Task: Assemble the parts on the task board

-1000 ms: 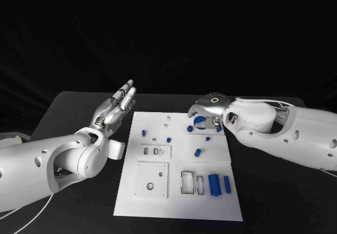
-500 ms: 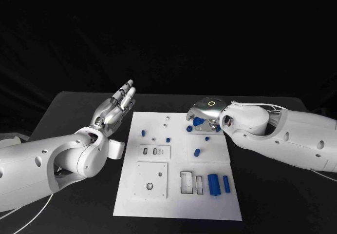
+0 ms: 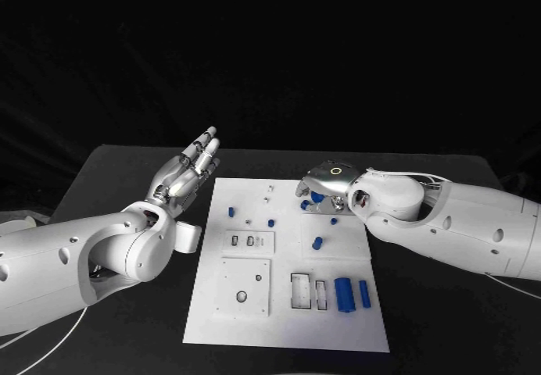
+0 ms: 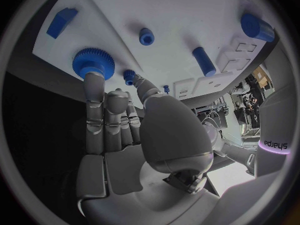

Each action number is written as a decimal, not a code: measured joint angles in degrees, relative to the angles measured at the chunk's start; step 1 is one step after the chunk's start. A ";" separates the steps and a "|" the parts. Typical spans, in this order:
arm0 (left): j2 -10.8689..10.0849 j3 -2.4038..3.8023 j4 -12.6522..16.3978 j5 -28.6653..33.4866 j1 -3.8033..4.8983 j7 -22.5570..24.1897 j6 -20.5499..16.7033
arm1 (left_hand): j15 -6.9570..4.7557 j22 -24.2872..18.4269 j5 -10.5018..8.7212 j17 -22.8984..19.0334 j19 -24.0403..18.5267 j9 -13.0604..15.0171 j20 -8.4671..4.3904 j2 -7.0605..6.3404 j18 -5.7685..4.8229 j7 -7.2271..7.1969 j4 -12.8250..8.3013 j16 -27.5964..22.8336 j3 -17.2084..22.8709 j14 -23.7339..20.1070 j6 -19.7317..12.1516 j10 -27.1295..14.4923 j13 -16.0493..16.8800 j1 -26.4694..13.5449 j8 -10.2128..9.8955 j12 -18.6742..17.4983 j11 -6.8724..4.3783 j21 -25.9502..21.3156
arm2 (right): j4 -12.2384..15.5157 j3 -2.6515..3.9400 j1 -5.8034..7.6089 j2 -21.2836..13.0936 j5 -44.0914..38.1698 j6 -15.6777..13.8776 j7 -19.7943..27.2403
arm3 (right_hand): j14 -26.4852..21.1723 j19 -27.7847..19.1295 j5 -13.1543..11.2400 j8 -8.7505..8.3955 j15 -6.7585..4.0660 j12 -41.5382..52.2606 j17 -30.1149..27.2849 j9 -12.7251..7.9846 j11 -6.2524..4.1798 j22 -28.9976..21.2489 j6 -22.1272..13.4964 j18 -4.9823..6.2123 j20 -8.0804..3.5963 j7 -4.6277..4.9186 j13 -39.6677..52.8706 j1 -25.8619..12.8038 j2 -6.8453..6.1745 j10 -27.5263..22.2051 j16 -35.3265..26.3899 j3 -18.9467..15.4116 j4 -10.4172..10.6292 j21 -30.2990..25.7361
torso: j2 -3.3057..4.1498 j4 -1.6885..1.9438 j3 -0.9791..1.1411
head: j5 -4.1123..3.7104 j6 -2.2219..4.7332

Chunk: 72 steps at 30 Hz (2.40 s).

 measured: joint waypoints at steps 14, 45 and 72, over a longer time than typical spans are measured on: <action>0.12 -0.05 -0.23 -0.01 0.00 -0.63 0.58 | 0.41 -0.01 2.48 0.01 0.01 0.30 0.41 0.38 0.00 2.06 -0.16 0.00 0.48 -0.01 1.63 0.00 0.01 1.15 0.29 0.00 0.00 0.00 | -2.06 0.02 -0.97 1.22 0.78 -0.59 1.00 | 0.00 -0.82 1.29 0.95 0.00 0.66 1.03 1.56 -0.36 3.30 4.36 -0.63 0.00 -0.66 -0.14 -0.38 -0.38 4.45 1.06 3.45 0.17 2.35 | -0.09 0.00 0.00 | -0.01 -0.29; -0.30 -0.93 -0.17 0.02 0.00 -1.62 1.32 | 1.01 -0.03 5.04 0.02 0.01 0.35 0.81 0.60 0.01 3.08 -0.16 0.00 1.11 -0.20 2.66 0.21 0.05 2.87 0.52 0.00 0.20 0.00 | -4.34 1.05 1.92 6.44 8.20 -5.05 2.54 | 0.20 -1.44 -1.20 3.94 -0.21 0.64 2.10 5.93 0.59 8.69 9.64 -1.35 -0.20 -0.24 -0.55 1.53 -1.50 11.52 1.99 9.14 -1.75 5.70 | 0.07 0.23 -0.16 | 0.63 -0.72; 0.37 -1.21 -0.34 0.02 -0.01 -1.83 1.83 | 1.21 -0.02 5.61 0.03 0.00 0.40 1.22 0.61 0.01 3.28 -0.15 0.00 1.41 0.00 2.87 0.21 0.06 3.77 0.74 0.00 0.20 0.00 | -17.23 1.28 0.10 15.90 12.52 -5.58 3.00 | -0.22 -2.27 -1.05 2.19 0.63 -0.92 1.13 6.32 0.63 9.59 7.75 -1.35 0.64 0.81 -1.01 1.76 -1.73 11.56 1.52 11.05 -1.60 5.94 | 0.97 1.16 -0.65 | 0.04 -0.84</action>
